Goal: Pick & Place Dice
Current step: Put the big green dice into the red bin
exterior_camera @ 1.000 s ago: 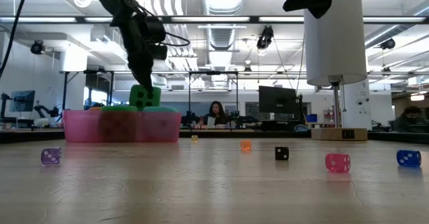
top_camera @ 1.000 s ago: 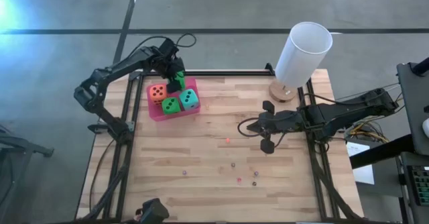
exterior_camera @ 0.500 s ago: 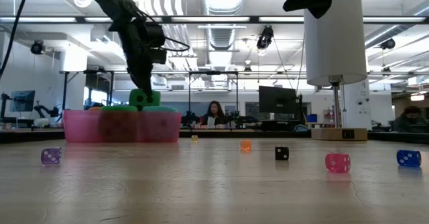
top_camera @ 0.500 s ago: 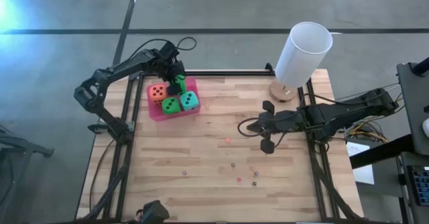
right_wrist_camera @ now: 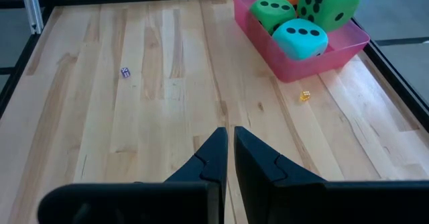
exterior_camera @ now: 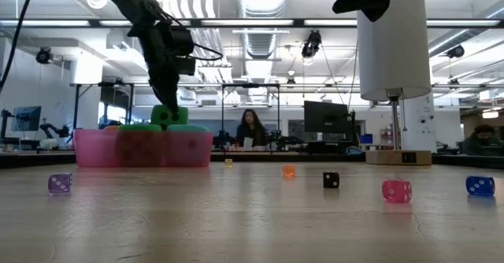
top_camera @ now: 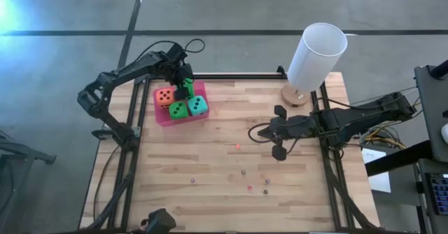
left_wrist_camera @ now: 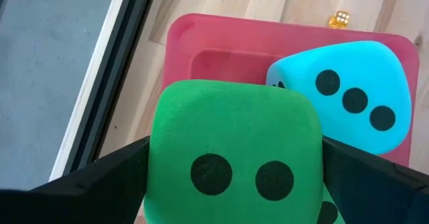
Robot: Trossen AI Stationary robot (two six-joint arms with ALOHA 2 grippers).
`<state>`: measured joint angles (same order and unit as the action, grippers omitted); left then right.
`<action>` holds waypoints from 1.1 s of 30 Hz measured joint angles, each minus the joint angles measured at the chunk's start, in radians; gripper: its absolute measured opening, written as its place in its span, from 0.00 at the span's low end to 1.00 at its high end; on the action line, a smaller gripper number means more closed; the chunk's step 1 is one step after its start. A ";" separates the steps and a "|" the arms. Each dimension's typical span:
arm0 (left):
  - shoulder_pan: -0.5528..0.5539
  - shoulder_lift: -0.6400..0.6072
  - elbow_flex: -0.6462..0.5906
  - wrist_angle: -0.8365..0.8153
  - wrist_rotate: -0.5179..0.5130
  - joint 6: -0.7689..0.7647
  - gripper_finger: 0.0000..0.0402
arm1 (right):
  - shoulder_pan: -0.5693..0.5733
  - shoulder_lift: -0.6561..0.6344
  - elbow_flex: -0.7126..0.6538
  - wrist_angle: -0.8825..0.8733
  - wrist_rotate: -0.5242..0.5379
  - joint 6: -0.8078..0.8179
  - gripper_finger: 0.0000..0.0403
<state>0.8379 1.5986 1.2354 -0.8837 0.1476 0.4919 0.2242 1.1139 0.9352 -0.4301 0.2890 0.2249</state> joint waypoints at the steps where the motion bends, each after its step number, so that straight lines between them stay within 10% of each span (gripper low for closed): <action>1: 0.000 0.000 0.000 0.000 -0.002 -0.002 0.98 | 0.000 0.000 0.000 0.000 0.000 0.000 0.07; 9: 0.002 0.000 0.000 -0.003 -0.003 -0.002 0.82 | 0.000 0.000 0.000 0.000 0.000 0.000 0.07; 15: 0.002 0.000 0.000 -0.005 -0.012 0.036 0.97 | 0.000 0.000 0.000 0.000 0.000 0.000 0.07; 23: 0.002 0.000 0.000 -0.003 -0.028 -0.021 0.84 | 0.000 0.000 0.000 0.000 0.000 0.000 0.07; 33: 0.003 0.000 0.000 -0.001 -0.029 -0.020 0.97 | 0.000 0.000 0.000 0.000 0.000 0.000 0.07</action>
<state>0.8406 1.5986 1.2354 -0.8847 0.1188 0.4717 0.2241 1.1141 0.9352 -0.4301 0.2890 0.2249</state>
